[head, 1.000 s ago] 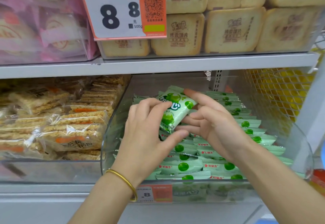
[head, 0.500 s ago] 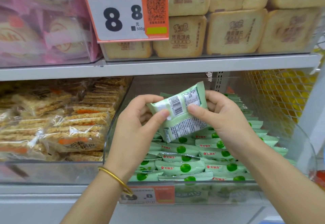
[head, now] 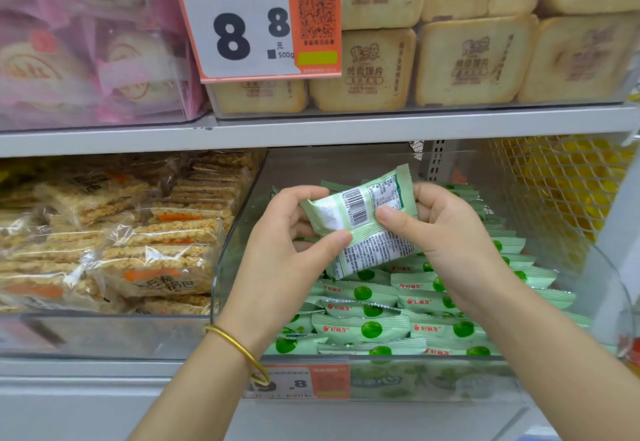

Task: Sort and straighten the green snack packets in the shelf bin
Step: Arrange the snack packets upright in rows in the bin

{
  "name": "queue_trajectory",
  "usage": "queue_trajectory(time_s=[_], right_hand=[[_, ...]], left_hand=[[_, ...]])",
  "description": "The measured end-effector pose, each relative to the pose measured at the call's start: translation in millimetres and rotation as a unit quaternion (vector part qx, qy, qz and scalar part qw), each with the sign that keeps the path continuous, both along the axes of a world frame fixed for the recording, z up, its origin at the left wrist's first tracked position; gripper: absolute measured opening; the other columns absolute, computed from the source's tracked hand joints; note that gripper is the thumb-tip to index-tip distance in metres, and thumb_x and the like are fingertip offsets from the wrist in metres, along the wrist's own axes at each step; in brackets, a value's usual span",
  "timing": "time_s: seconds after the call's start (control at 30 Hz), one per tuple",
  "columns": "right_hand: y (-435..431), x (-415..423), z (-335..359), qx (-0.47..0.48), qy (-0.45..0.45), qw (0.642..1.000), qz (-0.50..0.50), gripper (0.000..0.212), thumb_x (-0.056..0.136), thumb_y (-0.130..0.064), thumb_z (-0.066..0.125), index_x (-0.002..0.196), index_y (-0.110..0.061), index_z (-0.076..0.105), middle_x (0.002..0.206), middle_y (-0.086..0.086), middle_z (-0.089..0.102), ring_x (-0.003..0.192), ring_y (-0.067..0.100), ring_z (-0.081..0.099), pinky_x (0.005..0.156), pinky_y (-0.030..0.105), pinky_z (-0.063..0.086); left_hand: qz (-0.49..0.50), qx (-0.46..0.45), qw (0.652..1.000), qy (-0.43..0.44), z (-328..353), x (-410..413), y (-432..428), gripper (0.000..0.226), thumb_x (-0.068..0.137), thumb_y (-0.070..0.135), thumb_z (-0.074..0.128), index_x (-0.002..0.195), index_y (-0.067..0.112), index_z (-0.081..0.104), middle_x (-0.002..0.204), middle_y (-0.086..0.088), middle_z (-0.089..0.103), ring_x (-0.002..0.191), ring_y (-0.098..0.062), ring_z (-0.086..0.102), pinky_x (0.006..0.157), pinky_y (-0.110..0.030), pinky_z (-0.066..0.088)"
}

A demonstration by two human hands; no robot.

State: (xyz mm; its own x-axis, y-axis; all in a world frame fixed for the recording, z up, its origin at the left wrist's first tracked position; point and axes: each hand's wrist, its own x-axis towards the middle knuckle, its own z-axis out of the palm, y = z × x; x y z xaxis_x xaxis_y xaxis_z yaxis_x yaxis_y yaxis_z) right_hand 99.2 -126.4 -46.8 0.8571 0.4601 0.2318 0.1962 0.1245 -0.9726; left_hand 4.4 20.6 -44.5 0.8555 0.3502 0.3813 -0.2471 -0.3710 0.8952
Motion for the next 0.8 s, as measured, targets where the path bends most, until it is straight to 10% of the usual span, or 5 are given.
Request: queue_trajectory(time_s=[0.3,0.43,0.57,0.67,0.8], right_hand=[[-5,8,4,-0.017,0.035,0.999,-0.036,0.027,0.097,-0.01,0.044,0.103,-0.026,0.065,0.091,-0.004,0.074,0.074,0.008,0.068,0.066,0.027,0.05],[-13,12,8,-0.136,-0.183,0.973,0.027,0.066,0.08,0.01,0.062,0.11,-0.049,0.062,0.125,-0.024,0.055,0.112,-0.012,0.051,0.096,0.02,0.046],[-4,16,4,-0.183,-0.283,0.938,-0.076,0.029,0.076,-0.01,0.074,0.096,-0.031,0.072,0.107,-0.018,0.063,0.102,-0.009,0.054,0.084,0.004,0.039],[1,23,1,-0.18,-0.269,0.931,-0.171,0.017,0.082,-0.028,0.07,0.086,-0.012,0.072,0.084,-0.001,0.071,0.079,0.013,0.063,0.074,0.032,0.05],[9,29,2,-0.289,-0.312,0.88,-0.211,0.033,0.086,-0.039,0.063,0.079,-0.007,0.059,0.066,0.005,0.062,0.063,0.028,0.057,0.059,0.039,0.048]], left_hand=[[0.056,-0.136,0.987,0.065,-2,11,3,0.051,0.092,0.03,0.056,0.135,0.042,0.032,0.075,0.006,0.048,0.058,-0.007,0.047,0.061,-0.021,0.038],[0.033,-0.284,0.955,0.084,0,20,6,0.038,0.092,0.022,0.057,0.127,0.033,0.044,0.085,-0.002,0.064,0.068,-0.011,0.061,0.06,-0.024,0.049],[0.038,-0.346,0.934,0.082,5,33,3,0.028,0.099,0.022,0.045,0.122,0.008,0.044,0.098,-0.016,0.067,0.066,-0.017,0.07,0.05,-0.025,0.054],[0.147,-0.07,0.983,0.081,-2,42,13,0.016,0.101,0.02,0.036,0.109,0.016,0.049,0.115,-0.017,0.06,0.087,-0.025,0.068,0.068,-0.039,0.057],[0.141,0.3,0.926,0.182,-19,49,22,0.04,0.094,0.006,0.039,0.129,0.016,0.054,0.139,-0.005,0.048,0.128,-0.025,0.042,0.106,-0.043,0.036]])
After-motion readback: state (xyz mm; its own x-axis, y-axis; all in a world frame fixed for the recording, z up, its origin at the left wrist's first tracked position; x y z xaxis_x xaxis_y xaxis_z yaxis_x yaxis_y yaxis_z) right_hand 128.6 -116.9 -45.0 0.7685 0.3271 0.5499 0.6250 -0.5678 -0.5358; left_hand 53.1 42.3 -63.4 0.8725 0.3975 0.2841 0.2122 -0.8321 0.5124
